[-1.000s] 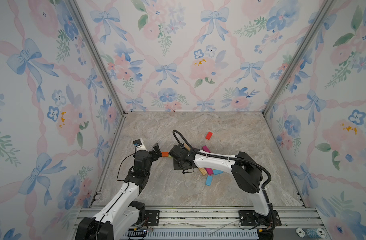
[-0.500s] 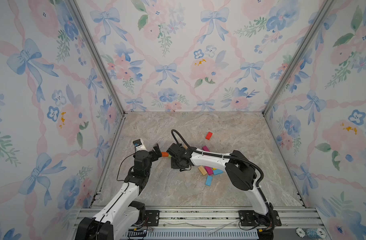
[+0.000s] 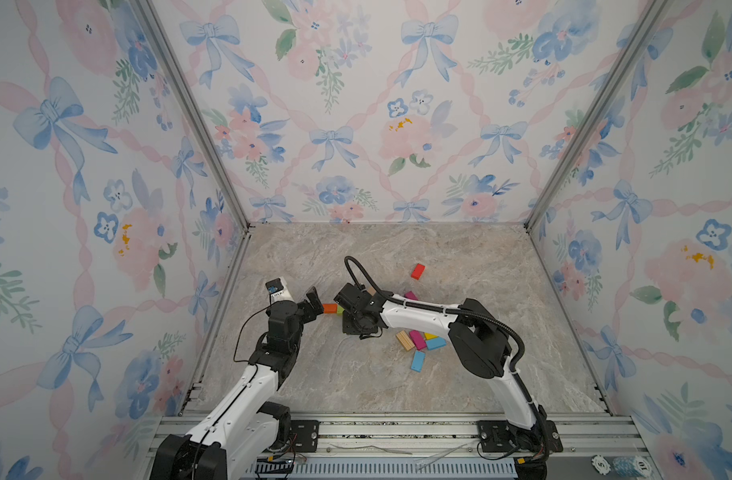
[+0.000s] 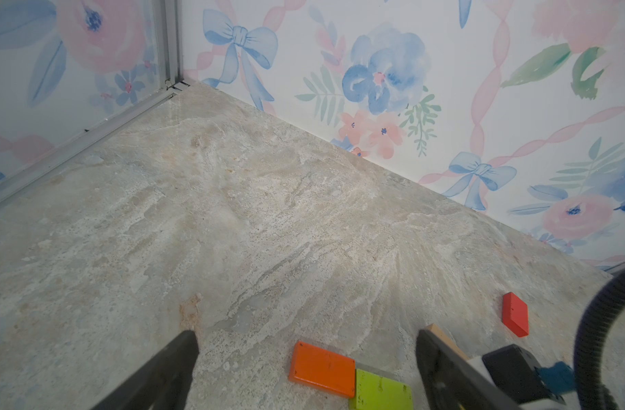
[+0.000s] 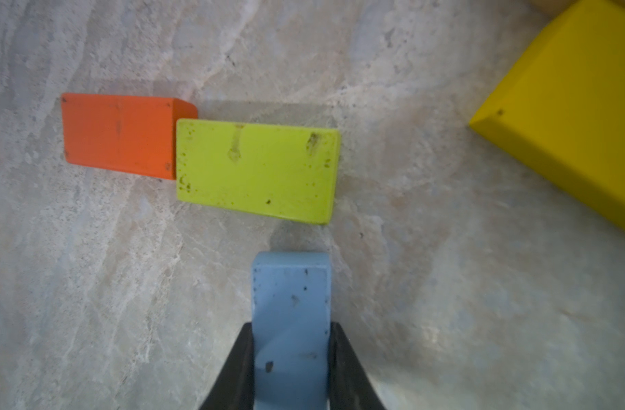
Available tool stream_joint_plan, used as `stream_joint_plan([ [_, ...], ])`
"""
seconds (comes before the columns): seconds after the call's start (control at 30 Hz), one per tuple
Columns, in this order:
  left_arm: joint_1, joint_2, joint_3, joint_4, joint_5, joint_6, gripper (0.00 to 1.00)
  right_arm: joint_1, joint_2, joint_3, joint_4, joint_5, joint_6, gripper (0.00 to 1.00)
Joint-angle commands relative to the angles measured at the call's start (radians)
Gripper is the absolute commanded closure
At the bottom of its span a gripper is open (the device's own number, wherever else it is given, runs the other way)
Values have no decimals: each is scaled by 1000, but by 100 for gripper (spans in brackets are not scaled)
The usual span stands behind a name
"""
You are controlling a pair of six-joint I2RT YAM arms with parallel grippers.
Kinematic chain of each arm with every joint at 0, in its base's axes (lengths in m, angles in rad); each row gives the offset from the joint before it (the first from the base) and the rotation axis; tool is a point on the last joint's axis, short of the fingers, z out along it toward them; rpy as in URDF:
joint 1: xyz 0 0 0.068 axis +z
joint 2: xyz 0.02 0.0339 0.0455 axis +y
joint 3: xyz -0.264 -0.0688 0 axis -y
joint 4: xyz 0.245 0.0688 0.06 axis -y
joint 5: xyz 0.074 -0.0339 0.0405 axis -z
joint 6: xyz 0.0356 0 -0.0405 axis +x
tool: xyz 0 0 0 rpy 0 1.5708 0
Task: Assemble the number 7 with building blocks
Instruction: Assemble the building block at the center of the board.
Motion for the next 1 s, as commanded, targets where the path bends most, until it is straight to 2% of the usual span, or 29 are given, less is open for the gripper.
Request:
stream_joint_plan([
  [0.0,7,-4,-10,-6,-12,-7,2,-15,42,28,-25,-6,11,80],
  [0.33,7,-5,-11,-5,-13,-7,2,-17,58,34,-27,-6,12,78],
  [0.5,8,-2,-9,-7,-15,-7,2,-21,58,22,-17,-1,20,68],
  [0.67,7,-11,-15,-7,-19,-10,2,-27,54,-6,21,-20,39,46],
  [0.77,7,-17,-18,-7,-19,-11,2,-31,37,-43,68,-35,58,41],
  [0.97,8,-14,-15,-7,-16,-9,2,-34,-14,-106,143,-59,81,38],
])
